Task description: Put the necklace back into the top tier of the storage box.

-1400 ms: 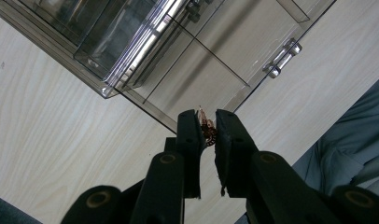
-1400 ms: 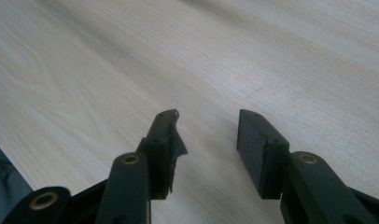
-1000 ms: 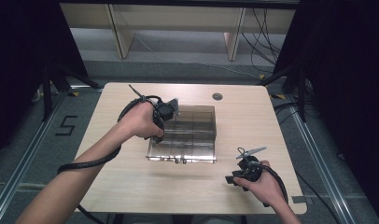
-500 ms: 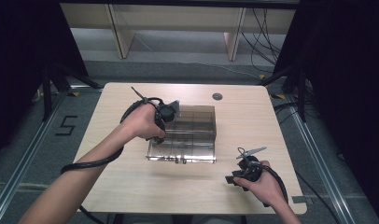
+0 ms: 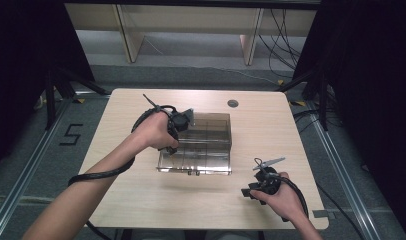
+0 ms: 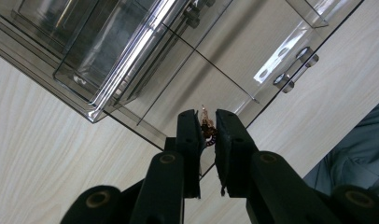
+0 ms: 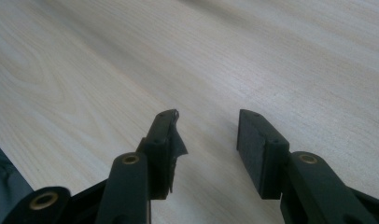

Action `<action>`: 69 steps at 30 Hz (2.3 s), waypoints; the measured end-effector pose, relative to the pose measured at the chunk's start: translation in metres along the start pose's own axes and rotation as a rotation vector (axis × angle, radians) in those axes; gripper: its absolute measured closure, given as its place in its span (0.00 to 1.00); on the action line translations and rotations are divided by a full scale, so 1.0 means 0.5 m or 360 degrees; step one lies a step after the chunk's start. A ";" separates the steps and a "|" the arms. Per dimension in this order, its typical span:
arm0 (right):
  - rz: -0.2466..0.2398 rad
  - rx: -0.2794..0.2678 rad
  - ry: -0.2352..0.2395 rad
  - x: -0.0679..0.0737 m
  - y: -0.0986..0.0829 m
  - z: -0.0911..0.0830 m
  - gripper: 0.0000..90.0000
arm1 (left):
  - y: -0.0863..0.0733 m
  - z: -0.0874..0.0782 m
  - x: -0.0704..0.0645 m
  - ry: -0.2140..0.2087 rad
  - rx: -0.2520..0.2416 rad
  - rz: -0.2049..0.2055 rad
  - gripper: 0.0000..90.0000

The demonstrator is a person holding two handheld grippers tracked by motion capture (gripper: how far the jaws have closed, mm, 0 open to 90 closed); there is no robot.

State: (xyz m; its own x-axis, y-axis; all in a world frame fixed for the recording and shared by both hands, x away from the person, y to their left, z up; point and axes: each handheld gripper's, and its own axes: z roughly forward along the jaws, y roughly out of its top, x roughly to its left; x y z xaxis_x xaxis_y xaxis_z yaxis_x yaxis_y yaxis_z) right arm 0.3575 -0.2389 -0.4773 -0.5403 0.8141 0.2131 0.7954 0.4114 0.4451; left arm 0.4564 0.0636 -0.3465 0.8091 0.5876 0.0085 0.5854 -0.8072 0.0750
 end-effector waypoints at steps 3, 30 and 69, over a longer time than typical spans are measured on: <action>-0.0016 -0.0011 0.0024 -0.001 0.000 0.001 0.64 | 0.001 0.003 0.002 0.0005 0.0000 0.0010 0.88; 0.0003 0.0003 -0.0001 0.001 0.000 -0.001 0.65 | 0.001 0.064 0.008 -0.0050 0.0074 -0.0055 0.88; -0.0037 -0.0027 0.0043 -0.001 -0.001 -0.002 0.65 | -0.049 0.048 0.021 -0.0037 -0.0119 -0.0062 0.71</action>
State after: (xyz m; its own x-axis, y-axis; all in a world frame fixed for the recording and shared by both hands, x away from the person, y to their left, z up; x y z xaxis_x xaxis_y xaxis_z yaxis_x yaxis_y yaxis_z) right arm 0.3573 -0.2399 -0.4767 -0.5662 0.7928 0.2256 0.7777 0.4230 0.4650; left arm 0.4521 0.0881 -0.3722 0.7873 0.6163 -0.0191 0.6118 -0.7768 0.1491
